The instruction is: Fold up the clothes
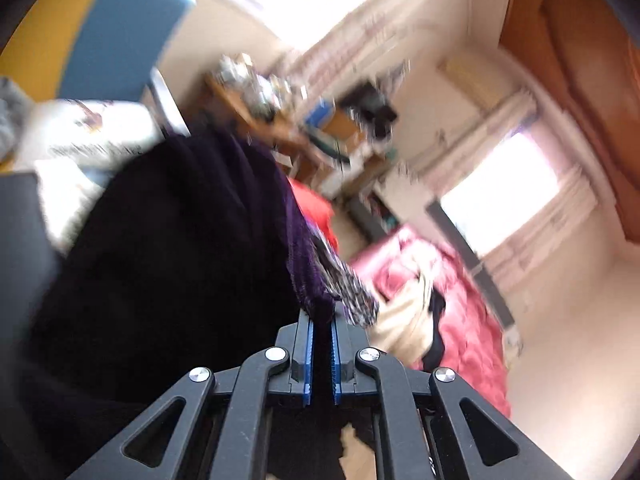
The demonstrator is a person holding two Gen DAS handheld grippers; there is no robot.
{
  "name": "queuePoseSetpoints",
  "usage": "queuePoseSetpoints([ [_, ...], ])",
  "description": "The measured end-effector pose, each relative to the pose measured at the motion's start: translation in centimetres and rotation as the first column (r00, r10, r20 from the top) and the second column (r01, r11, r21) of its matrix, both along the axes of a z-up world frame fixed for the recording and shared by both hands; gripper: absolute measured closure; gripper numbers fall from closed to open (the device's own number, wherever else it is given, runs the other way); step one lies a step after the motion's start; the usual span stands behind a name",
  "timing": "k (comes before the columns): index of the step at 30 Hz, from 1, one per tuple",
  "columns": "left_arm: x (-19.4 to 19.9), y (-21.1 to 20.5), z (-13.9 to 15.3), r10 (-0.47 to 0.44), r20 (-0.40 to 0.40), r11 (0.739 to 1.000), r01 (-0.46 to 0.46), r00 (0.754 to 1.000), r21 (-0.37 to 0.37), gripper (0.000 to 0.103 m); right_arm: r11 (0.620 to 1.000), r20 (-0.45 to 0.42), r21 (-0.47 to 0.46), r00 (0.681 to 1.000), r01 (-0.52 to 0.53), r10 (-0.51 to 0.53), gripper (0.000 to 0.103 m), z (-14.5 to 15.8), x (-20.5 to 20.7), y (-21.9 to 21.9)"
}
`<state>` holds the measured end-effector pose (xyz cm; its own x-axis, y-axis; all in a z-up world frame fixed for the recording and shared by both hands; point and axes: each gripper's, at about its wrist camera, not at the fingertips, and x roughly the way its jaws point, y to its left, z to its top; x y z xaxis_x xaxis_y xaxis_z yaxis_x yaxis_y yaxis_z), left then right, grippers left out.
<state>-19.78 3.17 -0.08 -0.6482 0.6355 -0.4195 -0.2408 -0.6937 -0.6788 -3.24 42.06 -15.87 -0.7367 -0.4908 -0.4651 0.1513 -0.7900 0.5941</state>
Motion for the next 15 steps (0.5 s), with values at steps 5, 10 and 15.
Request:
queuePoseSetpoints([
  [5,6.1,-10.6,1.3,0.135,-0.057,0.991,-0.133,0.989,0.028,0.096,1.000,-0.004,0.003,1.000,-0.016,0.016,0.062,0.3,0.5,-0.8],
  [10,13.5,-20.2,0.5,0.307,-0.059,0.952,-0.306,0.950,0.021,0.096,0.981,0.009,0.026,0.982,-0.191,0.191,0.062,0.4,0.3,-7.4],
  [15,21.6,-30.6,-2.7,0.500,0.020,0.866,-0.500,0.866,0.015,0.096,0.919,0.042,0.049,0.920,-0.391,0.389,0.062,-0.3,0.8,-16.2],
])
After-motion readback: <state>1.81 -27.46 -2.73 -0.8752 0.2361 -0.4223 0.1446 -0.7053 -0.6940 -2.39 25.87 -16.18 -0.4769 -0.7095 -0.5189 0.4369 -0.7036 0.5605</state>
